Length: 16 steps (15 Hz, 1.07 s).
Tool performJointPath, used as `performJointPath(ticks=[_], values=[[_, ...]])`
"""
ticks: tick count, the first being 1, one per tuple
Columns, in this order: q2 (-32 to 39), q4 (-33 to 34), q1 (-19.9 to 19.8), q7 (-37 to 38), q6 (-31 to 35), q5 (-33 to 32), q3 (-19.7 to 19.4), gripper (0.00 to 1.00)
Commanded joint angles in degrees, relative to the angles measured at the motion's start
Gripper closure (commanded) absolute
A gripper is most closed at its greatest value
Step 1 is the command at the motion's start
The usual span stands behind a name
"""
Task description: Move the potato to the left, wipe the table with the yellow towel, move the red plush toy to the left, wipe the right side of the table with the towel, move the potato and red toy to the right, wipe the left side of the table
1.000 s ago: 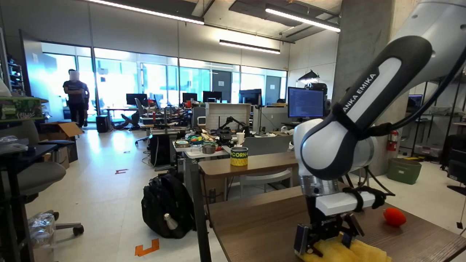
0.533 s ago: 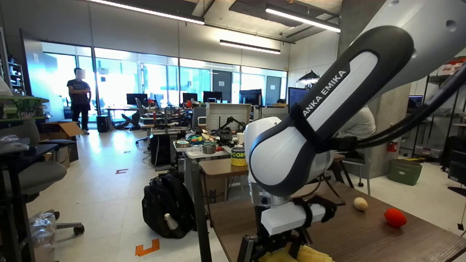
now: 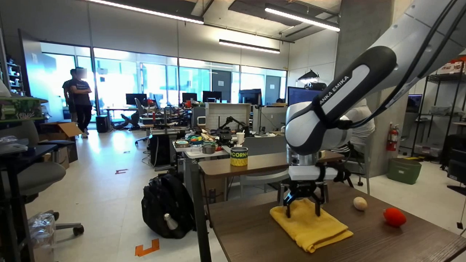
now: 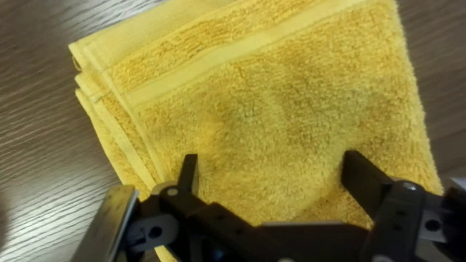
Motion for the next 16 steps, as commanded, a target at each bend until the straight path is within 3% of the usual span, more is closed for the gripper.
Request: performJointPath(ticks=[1, 6, 9, 13, 16], values=[[3.57, 4.77, -1.99, 0.97, -0.97, 2.13, 0.73, 0.00], [7.26, 7.69, 3.02, -2.05, -1.94, 0.97, 5.30, 0.00], [9.30, 9.59, 8.08, -2.81, -2.18, 0.47, 7.44, 0.00], [9.95, 12.62, 10.27, -1.68, -2.83, 0.23, 5.67, 0.00], [9.30, 12.58, 7.91, 0.59, -1.69, 0.55, 2.57, 0.00]])
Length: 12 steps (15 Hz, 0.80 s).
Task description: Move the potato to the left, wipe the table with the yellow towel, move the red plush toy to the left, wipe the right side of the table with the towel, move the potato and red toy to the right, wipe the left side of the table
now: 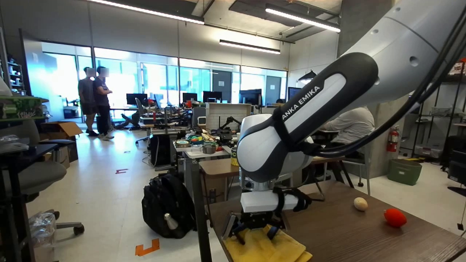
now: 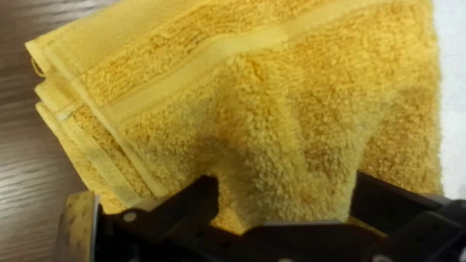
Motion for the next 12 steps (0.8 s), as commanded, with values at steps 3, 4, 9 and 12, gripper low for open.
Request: performJointPath(ticks=[3, 4, 9, 12], values=[[0.26, 0.33, -6.87, 4.49, 2.08, 0.82, -5.53, 0.00], [-0.22, -0.75, -8.84, 5.07, 2.27, 1.43, -5.81, 0.00], [0.17, -3.21, -12.50, 5.87, 4.12, 0.26, -6.49, 0.00], [-0.36, -6.30, -9.43, 1.46, 2.53, -1.16, -3.91, 0.00]])
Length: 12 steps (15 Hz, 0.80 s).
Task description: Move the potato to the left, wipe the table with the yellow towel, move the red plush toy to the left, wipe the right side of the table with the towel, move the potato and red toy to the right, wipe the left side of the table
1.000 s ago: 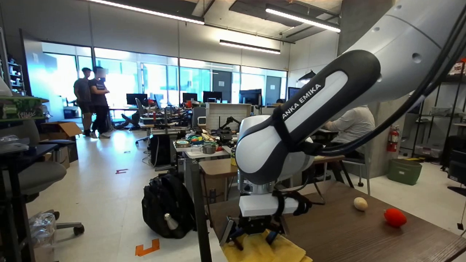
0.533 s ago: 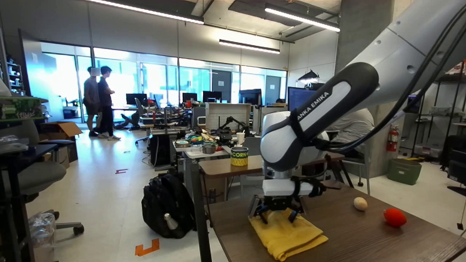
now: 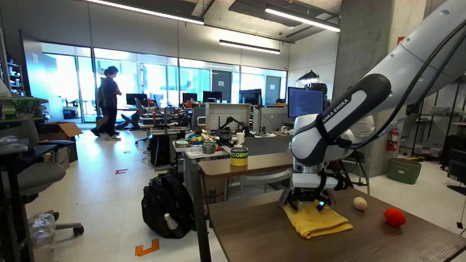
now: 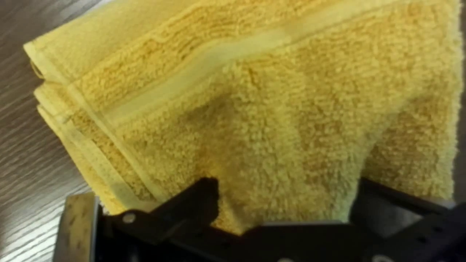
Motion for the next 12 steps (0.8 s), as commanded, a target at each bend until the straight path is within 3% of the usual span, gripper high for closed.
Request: performJointPath(ticks=[1, 9, 12], values=[[-0.21, -4.93, 4.50, -3.34, -0.38, -1.39, 2.19, 0.00], [-7.81, -18.53, 14.58, -9.90, 2.02, -5.92, 6.42, 0.00], [-10.57, -23.86, 18.51, -10.44, 3.20, -11.26, 4.71, 0.00]])
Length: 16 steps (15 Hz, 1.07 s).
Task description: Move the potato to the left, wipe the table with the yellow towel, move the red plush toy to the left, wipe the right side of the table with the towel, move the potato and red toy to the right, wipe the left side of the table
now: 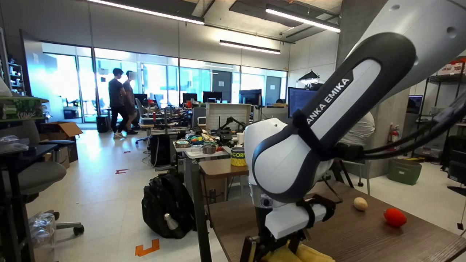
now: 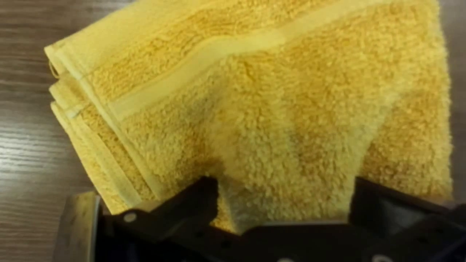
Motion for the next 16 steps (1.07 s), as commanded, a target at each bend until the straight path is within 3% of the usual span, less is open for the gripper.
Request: performJointPath(ticks=[1, 4, 10, 13, 16], values=[[-1.54, -7.52, 4.63, 1.75, 5.74, -6.78, -4.05, 0.00], [-0.18, -8.23, 4.08, 8.91, 11.83, -7.72, -9.73, 0.00], [2.55, -6.57, -1.33, 18.32, 16.46, -4.80, -15.80, 0.00], [4.50, -3.94, -2.86, 18.89, 20.65, -4.47, -14.04, 0.00], [3.77, -3.69, -0.89, 17.93, 25.19, -4.41, -11.56, 0.00]])
